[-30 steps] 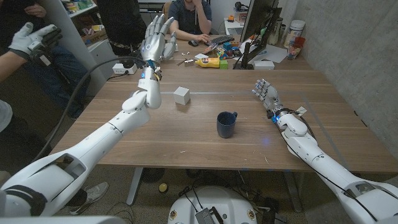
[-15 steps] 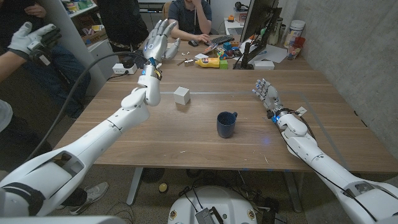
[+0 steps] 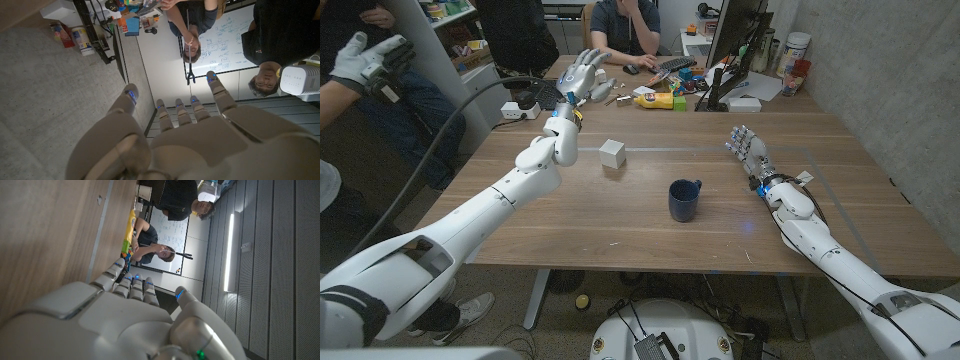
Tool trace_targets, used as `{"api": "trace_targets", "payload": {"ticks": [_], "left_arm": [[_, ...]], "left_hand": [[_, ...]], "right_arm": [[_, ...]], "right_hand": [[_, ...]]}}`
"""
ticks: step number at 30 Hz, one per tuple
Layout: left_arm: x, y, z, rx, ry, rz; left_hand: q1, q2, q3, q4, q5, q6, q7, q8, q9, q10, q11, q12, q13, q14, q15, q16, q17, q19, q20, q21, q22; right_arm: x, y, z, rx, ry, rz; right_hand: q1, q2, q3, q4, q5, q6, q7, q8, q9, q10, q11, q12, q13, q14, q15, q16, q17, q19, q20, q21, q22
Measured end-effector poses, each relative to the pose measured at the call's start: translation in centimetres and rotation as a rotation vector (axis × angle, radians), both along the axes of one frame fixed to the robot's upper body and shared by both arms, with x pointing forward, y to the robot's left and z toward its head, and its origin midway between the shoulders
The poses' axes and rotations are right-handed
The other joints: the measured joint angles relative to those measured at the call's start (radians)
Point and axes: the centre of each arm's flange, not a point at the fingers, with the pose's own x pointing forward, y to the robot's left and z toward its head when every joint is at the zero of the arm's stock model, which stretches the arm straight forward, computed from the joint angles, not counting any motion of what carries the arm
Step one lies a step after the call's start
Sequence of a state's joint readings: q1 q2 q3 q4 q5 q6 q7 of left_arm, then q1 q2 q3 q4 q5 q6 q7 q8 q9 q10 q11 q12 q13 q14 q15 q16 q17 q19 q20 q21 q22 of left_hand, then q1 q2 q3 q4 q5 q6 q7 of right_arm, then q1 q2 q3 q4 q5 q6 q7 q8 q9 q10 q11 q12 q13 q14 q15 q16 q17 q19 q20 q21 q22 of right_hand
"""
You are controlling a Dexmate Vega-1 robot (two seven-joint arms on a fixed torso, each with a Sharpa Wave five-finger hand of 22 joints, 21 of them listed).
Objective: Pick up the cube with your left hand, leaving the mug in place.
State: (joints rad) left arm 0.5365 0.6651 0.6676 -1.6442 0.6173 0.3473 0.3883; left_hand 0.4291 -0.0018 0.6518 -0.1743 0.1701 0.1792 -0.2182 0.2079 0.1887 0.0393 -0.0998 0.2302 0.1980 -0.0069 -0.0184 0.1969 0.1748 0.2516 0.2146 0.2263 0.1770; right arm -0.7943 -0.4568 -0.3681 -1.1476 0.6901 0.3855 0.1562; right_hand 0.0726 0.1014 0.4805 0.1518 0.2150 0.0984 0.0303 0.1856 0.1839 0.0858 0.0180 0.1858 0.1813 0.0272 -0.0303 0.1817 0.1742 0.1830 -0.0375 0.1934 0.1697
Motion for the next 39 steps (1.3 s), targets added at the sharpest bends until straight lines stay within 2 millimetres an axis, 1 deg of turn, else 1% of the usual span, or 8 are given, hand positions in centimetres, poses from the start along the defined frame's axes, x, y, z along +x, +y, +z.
{"api": "trace_targets", "payload": {"ticks": [5, 9, 16, 18, 24, 32, 34, 39], "left_arm": [[0.7, -0.2, -0.4, 0.021, 0.052, 0.017], [1.2, -0.4, -0.6, 0.039, 0.089, 0.029], [2.0, -0.6, -0.9, 0.070, 0.151, 0.045], [2.2, -0.6, -0.9, 0.076, 0.163, 0.047], [2.9, -0.8, -1.1, 0.102, 0.211, 0.050], [3.9, -1.3, -1.4, 0.133, 0.262, 0.033], [4.3, -1.4, -1.8, 0.143, 0.281, 0.029], [4.9, -1.7, -2.3, 0.157, 0.312, 0.018]], "left_hand": [[0.033, -0.007, -0.002, -0.002, 0.000, 0.016, 0.002, 0.008, 0.000, 0.016, 0.005, 0.008, 0.000, 0.013, -0.001, 0.000, 0.000, 0.020, -0.009, 0.000, 0.000], [0.054, -0.017, -0.005, -0.005, 0.000, 0.025, 0.000, 0.008, 0.000, 0.016, 0.005, 0.008, 0.000, 0.019, 0.004, 0.000, 0.000, 0.029, -0.007, 0.000, 0.000], [0.097, -0.052, -0.022, -0.005, 0.015, 0.025, 0.000, 0.008, 0.000, 0.007, 0.014, 0.002, 0.000, 0.023, 0.009, 0.000, 0.000, 0.034, -0.002, -0.005, 0.000], [0.106, -0.062, -0.031, -0.005, 0.016, 0.025, 0.000, 0.008, 0.000, 0.002, 0.018, 0.002, 0.000, 0.021, 0.011, -0.004, 0.002, 0.039, -0.007, -0.009, 0.000], [0.121, -0.076, -0.042, -0.001, 0.024, 0.025, 0.000, 0.006, 0.000, -0.001, 0.014, -0.005, 0.000, 0.020, 0.012, -0.006, 0.005, 0.039, -0.007, -0.009, 0.000], [0.137, -0.093, -0.062, 0.003, 0.030, 0.025, 0.000, 0.001, 0.000, -0.007, 0.020, -0.005, 0.000, 0.015, 0.016, -0.006, 0.005, 0.039, -0.008, -0.016, 0.000], [0.143, -0.098, -0.066, 0.006, 0.030, 0.025, 0.000, 0.001, 0.000, -0.010, 0.023, -0.005, 0.000, 0.017, 0.023, -0.006, 0.005, 0.045, -0.002, -0.016, 0.000], [0.154, -0.119, -0.087, 0.010, 0.044, 0.025, 0.000, -0.008, 0.000, -0.015, 0.029, -0.005, 0.000, 0.022, 0.029, -0.006, 0.005, 0.064, -0.005, -0.016, 0.000]], "right_arm": [[-0.1, 0.1, 0.2, -0.007, -0.009, 0.001], [-0.1, 0.2, 0.4, -0.011, -0.015, 0.004], [0.1, 0.3, 0.6, -0.016, -0.020, 0.009], [0.2, 0.3, 0.7, -0.017, -0.020, 0.010], [0.3, 0.4, 0.8, -0.022, -0.024, 0.011], [0.5, 0.3, 1.0, -0.022, -0.027, 0.012], [0.6, 0.3, 1.0, -0.023, -0.027, 0.012], [0.7, 0.4, 1.1, -0.023, -0.029, 0.014]], "right_hand": [[-0.004, -0.004, 0.000, 0.000, 0.000, 0.000, 0.000, 0.000, 0.000, 0.000, 0.000, 0.000, 0.000, 0.005, 0.005, 0.000, 0.000, 0.000, 0.000, 0.000, 0.000], [-0.008, -0.008, 0.000, 0.000, 0.000, 0.000, 0.000, 0.000, 0.000, 0.000, 0.000, 0.000, 0.000, 0.005, 0.005, 0.000, 0.000, 0.000, 0.000, 0.000, 0.000], [-0.008, -0.008, 0.000, 0.000, 0.000, 0.000, 0.000, 0.000, 0.000, 0.000, 0.000, 0.000, 0.000, 0.005, 0.005, 0.000, 0.000, 0.000, 0.000, 0.000, 0.000], [-0.008, -0.008, 0.000, 0.000, 0.000, 0.000, 0.000, 0.000, 0.000, 0.000, 0.000, 0.000, 0.000, 0.005, 0.005, 0.000, 0.000, 0.000, 0.000, 0.000, 0.000], [-0.008, -0.008, 0.000, 0.000, 0.000, 0.000, 0.000, 0.000, 0.000, 0.000, 0.000, 0.000, 0.000, 0.005, 0.005, 0.000, 0.000, 0.000, 0.000, 0.000, 0.000], [-0.008, -0.008, 0.002, -0.002, 0.000, 0.000, 0.000, 0.000, 0.000, 0.000, 0.000, 0.000, 0.000, 0.005, 0.005, 0.000, 0.000, 0.006, -0.006, 0.000, 0.000], [-0.008, -0.008, 0.004, -0.004, 0.000, 0.000, 0.000, 0.000, 0.000, 0.000, 0.000, 0.000, 0.000, 0.005, 0.005, 0.000, 0.000, 0.006, -0.006, 0.000, 0.000], [-0.008, -0.008, 0.004, -0.004, 0.000, 0.000, 0.000, 0.000, 0.000, 0.000, 0.000, 0.000, 0.000, 0.005, 0.005, 0.000, 0.000, 0.006, -0.006, 0.000, 0.000]]}}
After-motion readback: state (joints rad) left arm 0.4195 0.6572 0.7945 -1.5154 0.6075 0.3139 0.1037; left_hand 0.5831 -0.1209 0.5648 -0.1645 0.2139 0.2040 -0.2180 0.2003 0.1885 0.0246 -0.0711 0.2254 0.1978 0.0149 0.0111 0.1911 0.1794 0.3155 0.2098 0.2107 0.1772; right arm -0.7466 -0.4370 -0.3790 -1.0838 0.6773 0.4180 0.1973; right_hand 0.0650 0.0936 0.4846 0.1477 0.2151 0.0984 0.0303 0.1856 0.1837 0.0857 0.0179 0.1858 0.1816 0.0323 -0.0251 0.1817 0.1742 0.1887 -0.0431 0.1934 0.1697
